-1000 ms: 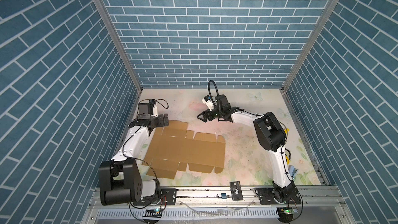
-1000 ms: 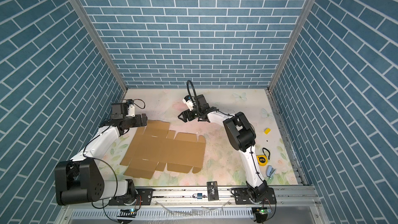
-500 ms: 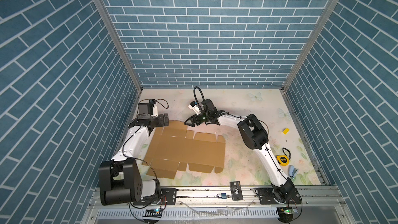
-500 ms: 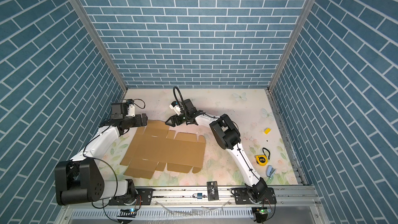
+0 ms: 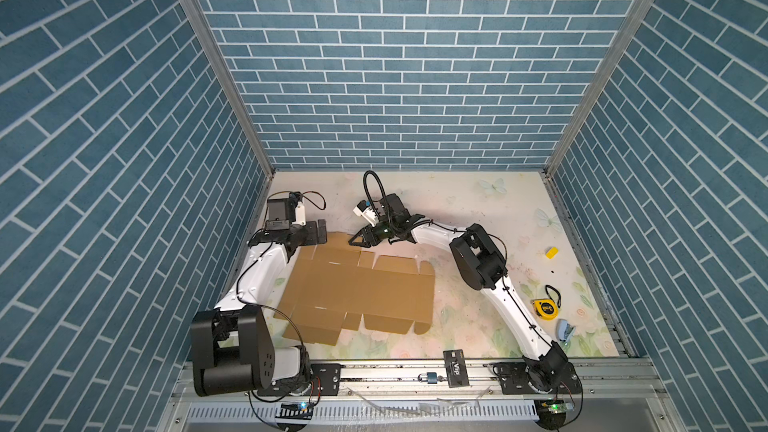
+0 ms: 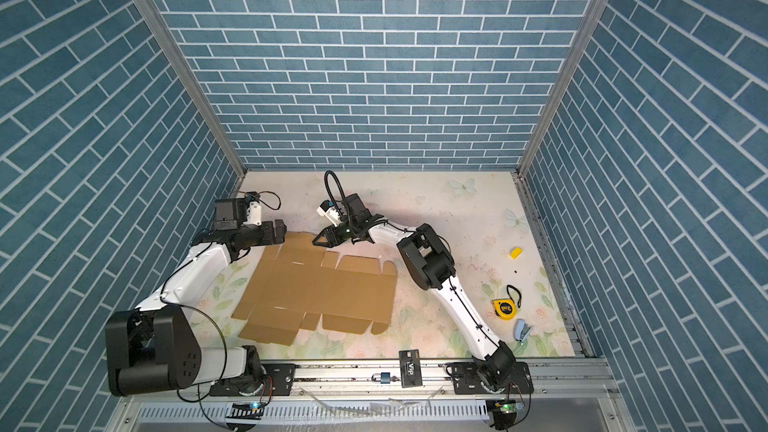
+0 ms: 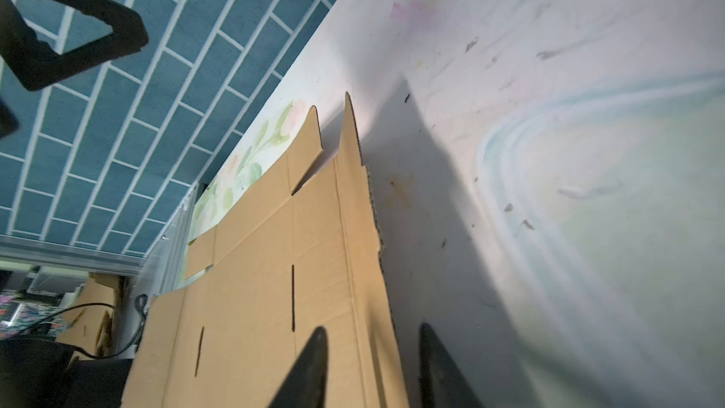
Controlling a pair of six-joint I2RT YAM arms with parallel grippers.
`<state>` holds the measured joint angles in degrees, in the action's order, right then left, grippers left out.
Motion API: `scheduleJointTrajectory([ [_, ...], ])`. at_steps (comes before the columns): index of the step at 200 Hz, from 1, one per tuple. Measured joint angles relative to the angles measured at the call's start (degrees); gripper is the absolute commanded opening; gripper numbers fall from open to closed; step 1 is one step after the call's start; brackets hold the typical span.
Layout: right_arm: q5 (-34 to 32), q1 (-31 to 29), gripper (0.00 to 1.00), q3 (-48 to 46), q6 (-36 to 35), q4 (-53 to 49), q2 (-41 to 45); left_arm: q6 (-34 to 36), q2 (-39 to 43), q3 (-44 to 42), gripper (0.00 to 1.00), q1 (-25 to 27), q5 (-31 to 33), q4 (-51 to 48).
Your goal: Fold the paper box
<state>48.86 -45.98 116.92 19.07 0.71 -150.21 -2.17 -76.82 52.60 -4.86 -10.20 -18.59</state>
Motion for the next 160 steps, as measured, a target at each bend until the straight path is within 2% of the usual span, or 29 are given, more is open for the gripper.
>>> scheduleJointTrajectory([
  [24, 1.6, 0.0, 0.0, 2.4, -0.9, -2.1, -1.4, 0.2, 0.0, 0.3, 1.0, 0.0, -1.9, -0.6],
  [73, 3.7, 1.4, 0.0, 1.8, -1.6, -1.9, -0.9, 2.0, 0.0, 0.8, 1.0, 0.0, -5.9, -1.4],
  [121, 7.2, 7.5, 0.0, -10.8, -1.8, 5.1, 7.8, 5.1, 0.0, 2.7, 1.0, 0.0, -13.6, -3.8],
  [160, 12.2, 14.8, 0.0, -22.7, 0.6, 20.4, 15.8, 7.6, 0.0, 3.7, 1.0, 0.0, -20.3, -4.5],
])
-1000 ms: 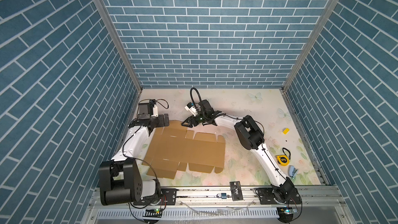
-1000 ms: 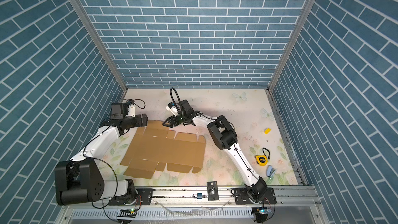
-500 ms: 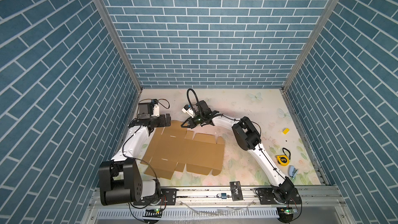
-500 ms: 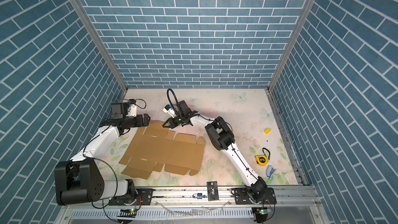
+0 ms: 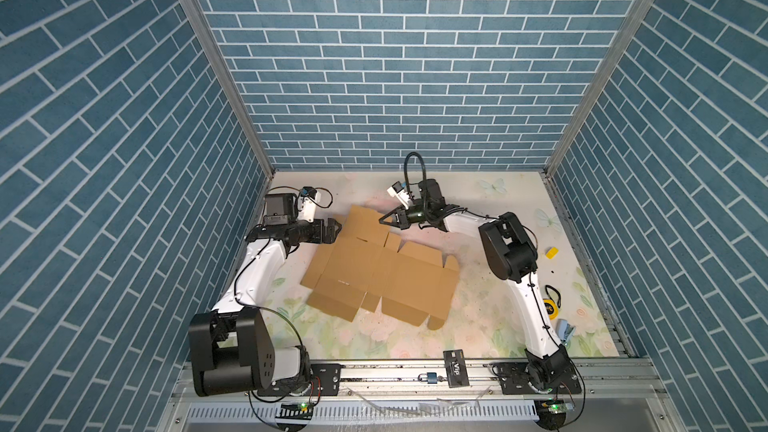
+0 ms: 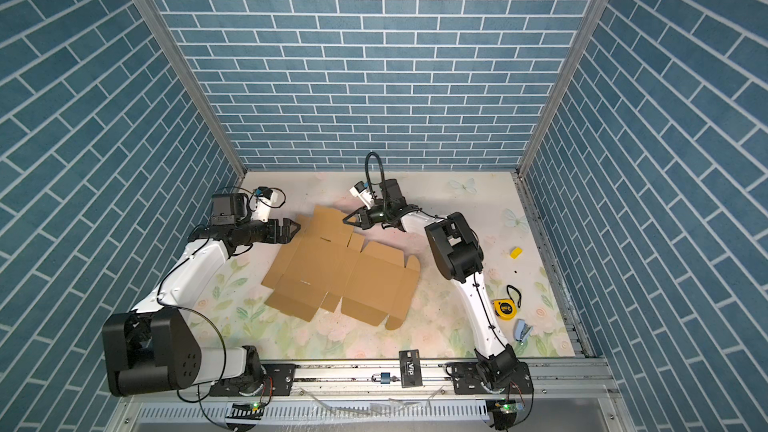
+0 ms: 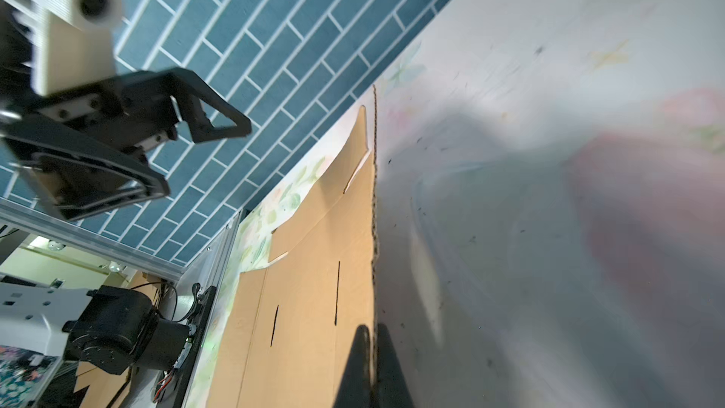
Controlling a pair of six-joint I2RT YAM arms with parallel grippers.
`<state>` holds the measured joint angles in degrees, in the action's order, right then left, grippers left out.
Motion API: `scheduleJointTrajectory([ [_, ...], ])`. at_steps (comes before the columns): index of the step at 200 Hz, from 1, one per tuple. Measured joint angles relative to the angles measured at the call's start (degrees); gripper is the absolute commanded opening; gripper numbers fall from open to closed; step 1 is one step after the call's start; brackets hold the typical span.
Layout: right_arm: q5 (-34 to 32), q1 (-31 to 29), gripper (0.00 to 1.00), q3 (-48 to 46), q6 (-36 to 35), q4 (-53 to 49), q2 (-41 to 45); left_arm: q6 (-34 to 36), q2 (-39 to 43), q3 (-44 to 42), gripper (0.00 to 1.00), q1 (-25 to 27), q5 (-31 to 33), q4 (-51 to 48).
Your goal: Fold the paper box
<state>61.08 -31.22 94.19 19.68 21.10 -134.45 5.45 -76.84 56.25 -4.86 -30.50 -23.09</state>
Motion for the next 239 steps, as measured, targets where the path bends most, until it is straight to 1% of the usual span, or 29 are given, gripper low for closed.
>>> scheduleJointTrajectory([
  [22, 3.1, 3.3, 0.0, -4.4, 4.9, 11.7, 1.8, 0.9, 0.0, 0.0, 1.0, 0.0, -2.3, -0.3],
  [46, 6.5, 4.7, 0.0, -7.8, 9.8, 22.4, 2.2, 1.7, -0.2, 0.0, 0.99, 0.0, -3.5, -0.2],
  [85, 9.7, 4.6, 0.0, -10.8, 13.0, 29.2, 2.6, 3.3, -1.0, -0.4, 0.95, 0.0, -6.3, 0.1],
  [116, 11.4, 4.6, 0.0, -12.8, 13.6, 31.1, 3.8, 3.6, -1.7, -1.0, 0.94, 0.0, -6.2, 0.3],
  [128, 11.7, 4.6, 0.0, -13.5, 13.6, 31.8, 4.3, 3.8, -1.7, -1.2, 0.91, 0.0, -5.8, 0.4],
  [153, 12.1, 4.7, 0.0, -14.1, 13.9, 32.9, 5.2, 4.2, -1.9, -2.6, 0.77, 0.0, -5.9, 1.8],
  [171, 12.1, 4.7, 0.0, -14.1, 14.3, 33.5, 5.6, 3.7, -2.2, -3.3, 0.63, 0.0, -7.5, 1.9],
  [198, 12.1, 4.7, 0.0, -14.1, 14.6, 34.1, 5.9, 4.0, -2.3, -4.7, 0.46, 0.2, -9.7, 3.1],
  [224, 12.0, 4.7, 0.0, -14.1, 14.6, 34.2, 5.9, 4.3, -2.3, -5.1, 0.32, 0.3, -10.5, 3.3],
  [239, 12.0, 4.7, 0.0, -14.1, 14.6, 34.2, 5.9, 4.7, -2.3, -5.1, 0.2, 0.3, -10.8, 3.4],
])
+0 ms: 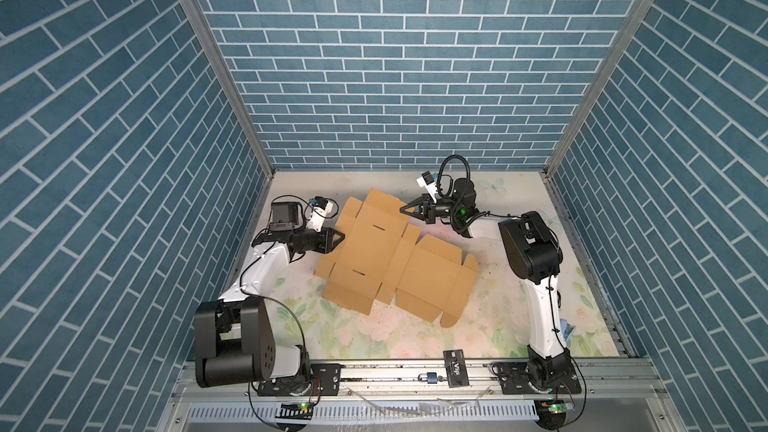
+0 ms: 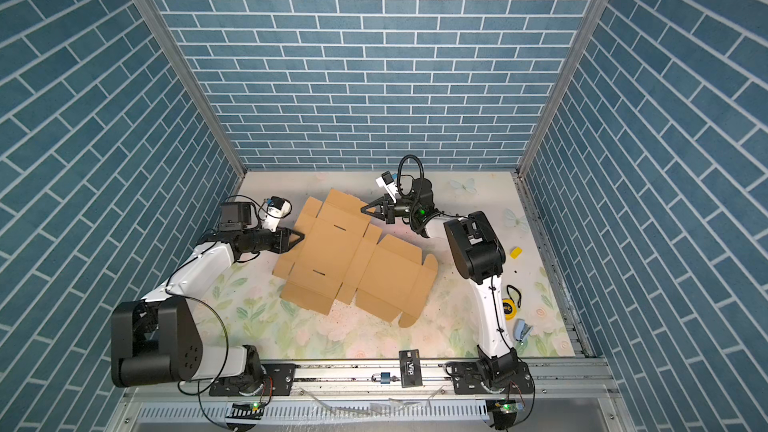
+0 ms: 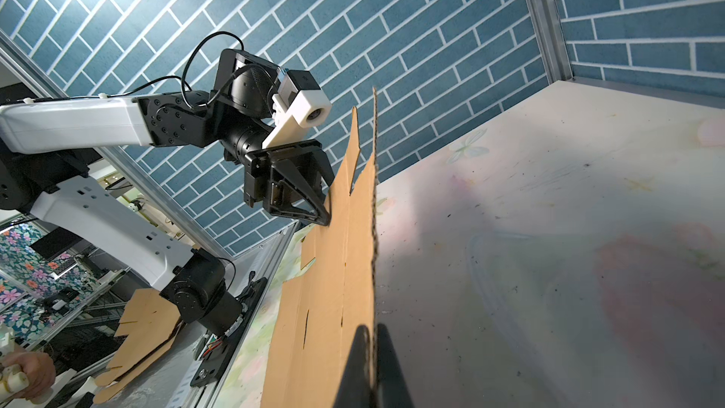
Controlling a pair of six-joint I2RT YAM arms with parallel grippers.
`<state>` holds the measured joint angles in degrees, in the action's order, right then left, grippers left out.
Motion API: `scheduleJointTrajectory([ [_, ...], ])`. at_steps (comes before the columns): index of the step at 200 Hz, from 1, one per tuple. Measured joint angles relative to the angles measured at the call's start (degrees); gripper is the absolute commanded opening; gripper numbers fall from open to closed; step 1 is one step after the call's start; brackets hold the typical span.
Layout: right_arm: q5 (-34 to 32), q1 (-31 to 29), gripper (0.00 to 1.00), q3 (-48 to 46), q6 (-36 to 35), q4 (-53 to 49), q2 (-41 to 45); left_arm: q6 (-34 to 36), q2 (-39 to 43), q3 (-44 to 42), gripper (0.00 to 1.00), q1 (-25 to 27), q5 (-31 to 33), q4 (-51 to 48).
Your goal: Fold the paper box
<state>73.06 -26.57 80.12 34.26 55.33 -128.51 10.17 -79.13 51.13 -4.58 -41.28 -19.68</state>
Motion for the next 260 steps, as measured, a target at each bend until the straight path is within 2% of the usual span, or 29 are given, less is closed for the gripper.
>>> scheduleJointTrajectory([
  [26, -0.6, 0.0, 0.0, 0.0, 0.0, 0.0, 0.0, -0.1, 0.0, 0.0, 0.05, 0.2, -0.8, 0.2],
  [48, -1.3, 0.1, 0.12, -0.9, 0.0, 0.3, 0.0, 0.6, 0.0, 0.1, 0.01, 0.3, -1.2, -0.2],
  [72, -2.7, 0.7, 0.38, -2.9, 0.7, 1.3, 0.2, 1.2, -0.2, 0.1, 0.01, 0.4, -0.2, -0.6],
  [100, -7.3, 2.6, 0.52, -9.1, 1.3, 4.1, 3.0, 2.0, -0.4, 2.2, 0.02, 0.5, 2.8, -3.3],
  [129, -14.1, 4.3, 0.54, -14.8, -1.1, 1.5, 7.8, 2.6, -1.0, 4.7, 0.02, 0.7, 8.1, -4.3],
  [179, -26.4, 3.2, 0.53, -15.2, -13.3, -22.1, 17.9, 3.6, -2.5, 8.4, 0.02, 1.0, 13.2, -7.7],
  [221, -30.6, -1.2, 0.53, -11.0, -21.2, -36.2, 18.4, 6.6, -3.0, 12.1, 0.02, 1.5, 16.1, -11.2],
  [260, -33.4, -5.0, 0.53, -3.0, -23.3, -43.5, 14.1, 7.9, -3.0, 12.9, 0.03, 2.5, 17.8, -13.0],
])
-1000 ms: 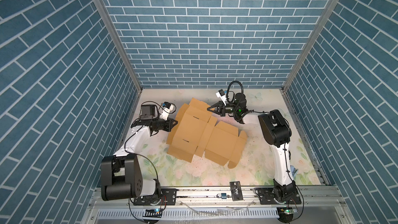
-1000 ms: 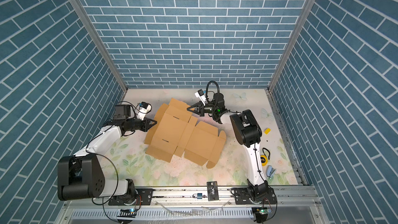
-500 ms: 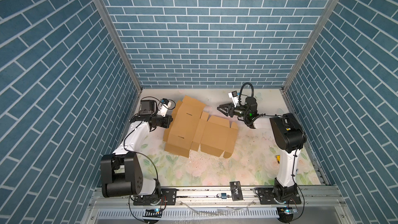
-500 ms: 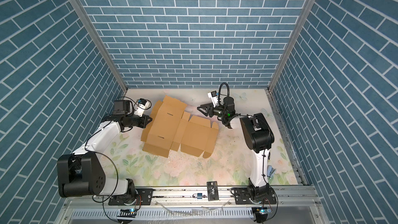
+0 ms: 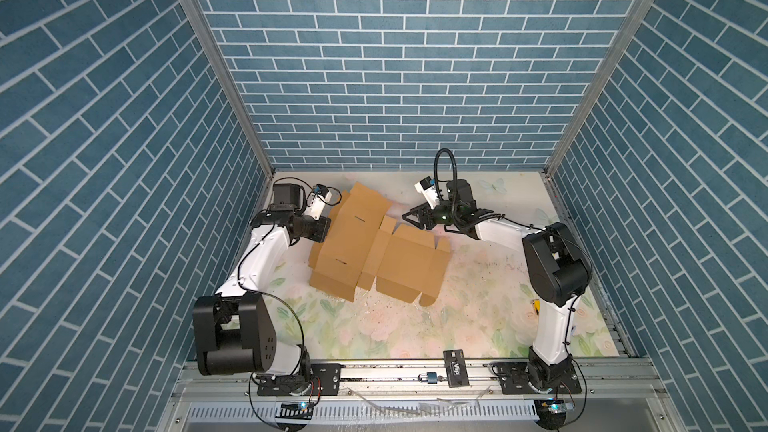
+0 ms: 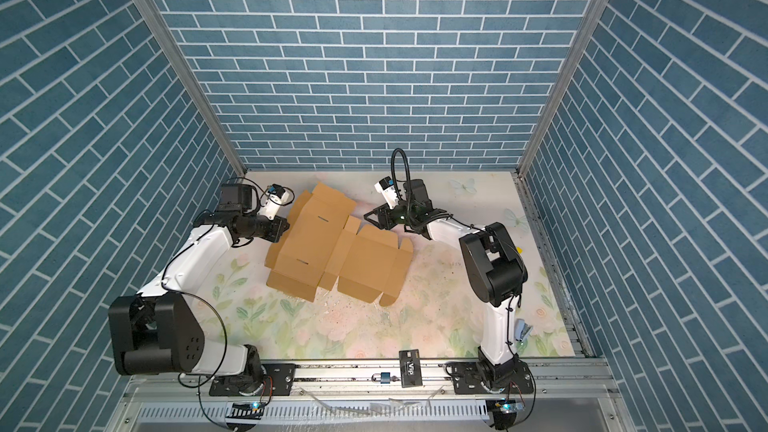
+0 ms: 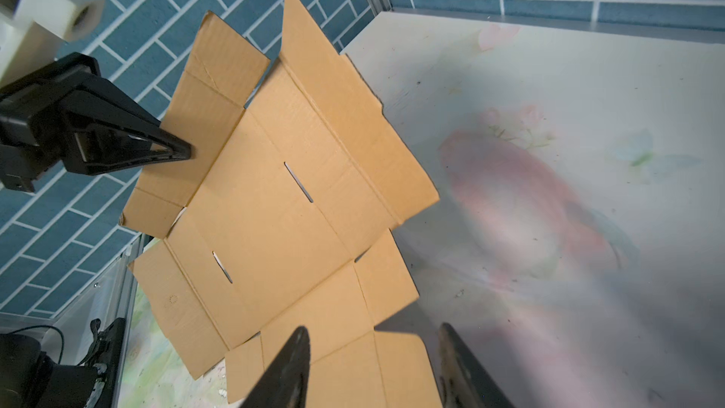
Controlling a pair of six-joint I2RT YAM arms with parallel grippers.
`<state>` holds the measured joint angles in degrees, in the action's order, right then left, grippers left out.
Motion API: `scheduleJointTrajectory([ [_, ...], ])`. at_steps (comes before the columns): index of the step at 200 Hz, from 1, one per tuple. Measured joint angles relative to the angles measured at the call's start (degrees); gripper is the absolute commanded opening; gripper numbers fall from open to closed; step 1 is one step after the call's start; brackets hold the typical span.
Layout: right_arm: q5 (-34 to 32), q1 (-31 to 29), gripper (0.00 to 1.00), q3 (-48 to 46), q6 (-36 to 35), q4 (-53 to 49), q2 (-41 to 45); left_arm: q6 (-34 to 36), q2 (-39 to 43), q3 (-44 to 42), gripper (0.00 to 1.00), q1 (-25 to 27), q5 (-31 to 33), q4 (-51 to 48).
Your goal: Fold the paper box
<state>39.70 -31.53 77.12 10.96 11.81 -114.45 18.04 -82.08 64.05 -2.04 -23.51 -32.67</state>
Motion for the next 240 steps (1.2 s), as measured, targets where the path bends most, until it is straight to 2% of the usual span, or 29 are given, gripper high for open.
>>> scheduleJointTrajectory([
  [33, -1.3, -2.1, 0.53, 5.2, -0.5, -3.8, -3.9, 0.3, 0.0, 0.1, 0.03, 0.2, 0.6, -0.6],
  [81, -3.3, -2.5, 0.53, 7.7, -0.3, -6.3, -7.2, 0.4, 0.0, 0.7, 0.03, 0.7, 1.1, -1.4],
  [133, -3.5, -2.7, 0.51, 8.0, 0.5, -6.3, -9.4, 0.4, 0.1, 0.7, 0.03, 1.2, 1.2, -1.3],
  [184, -2.8, -4.2, 0.45, 7.9, 1.1, -5.8, -9.7, -0.2, 0.3, 0.5, 0.03, 1.2, 1.2, -0.9],
  [240, -3.0, -5.2, 0.43, 4.6, 1.3, -4.4, -9.1, -0.7, 0.4, 0.4, 0.03, 1.2, 1.4, -1.3],
])
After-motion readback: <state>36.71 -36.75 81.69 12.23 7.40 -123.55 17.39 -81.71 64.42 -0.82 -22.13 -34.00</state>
